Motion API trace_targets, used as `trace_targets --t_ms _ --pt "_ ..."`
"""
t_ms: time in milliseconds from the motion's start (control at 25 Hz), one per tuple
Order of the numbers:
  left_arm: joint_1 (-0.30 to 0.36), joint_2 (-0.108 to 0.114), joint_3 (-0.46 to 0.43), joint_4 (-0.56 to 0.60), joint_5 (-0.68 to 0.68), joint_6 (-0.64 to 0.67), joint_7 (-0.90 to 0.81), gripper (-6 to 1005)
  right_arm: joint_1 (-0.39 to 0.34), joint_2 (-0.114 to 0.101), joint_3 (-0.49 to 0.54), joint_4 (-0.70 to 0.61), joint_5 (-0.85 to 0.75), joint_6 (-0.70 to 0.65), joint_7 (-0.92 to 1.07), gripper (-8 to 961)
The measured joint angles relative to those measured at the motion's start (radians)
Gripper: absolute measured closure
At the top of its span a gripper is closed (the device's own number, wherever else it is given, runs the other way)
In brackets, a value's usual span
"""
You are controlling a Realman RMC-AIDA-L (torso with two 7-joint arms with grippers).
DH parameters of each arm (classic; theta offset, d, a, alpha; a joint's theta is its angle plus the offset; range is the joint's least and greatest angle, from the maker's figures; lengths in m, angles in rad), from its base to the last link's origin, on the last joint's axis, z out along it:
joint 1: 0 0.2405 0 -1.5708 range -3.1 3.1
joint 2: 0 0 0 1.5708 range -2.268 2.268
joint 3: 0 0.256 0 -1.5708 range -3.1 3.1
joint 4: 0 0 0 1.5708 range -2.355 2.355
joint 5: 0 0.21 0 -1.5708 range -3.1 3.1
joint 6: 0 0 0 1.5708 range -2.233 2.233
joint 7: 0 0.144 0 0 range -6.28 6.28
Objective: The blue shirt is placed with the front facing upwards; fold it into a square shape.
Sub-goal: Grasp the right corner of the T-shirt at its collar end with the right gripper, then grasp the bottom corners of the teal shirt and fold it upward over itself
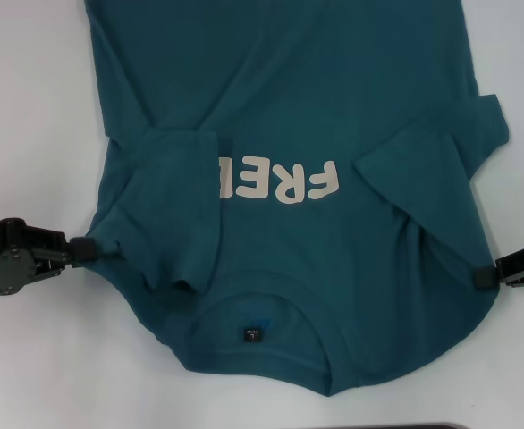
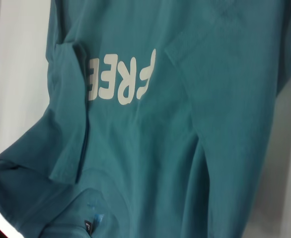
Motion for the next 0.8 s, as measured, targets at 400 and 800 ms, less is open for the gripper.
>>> trace_targets --t_ms 400,800 --pt "0.007 0.015 0.031 -0.01 0.018 0.042 0.006 962 -0.001 -0.038 -0.007 -0.014 -0.055 -0.052 0.007 941" --pt "0.055 0.036 0.169 -0.038 0.026 0.085 0.001 961 0.003 -0.065 -0.007 -0.107 -0.203 -0.151 0.041 940"
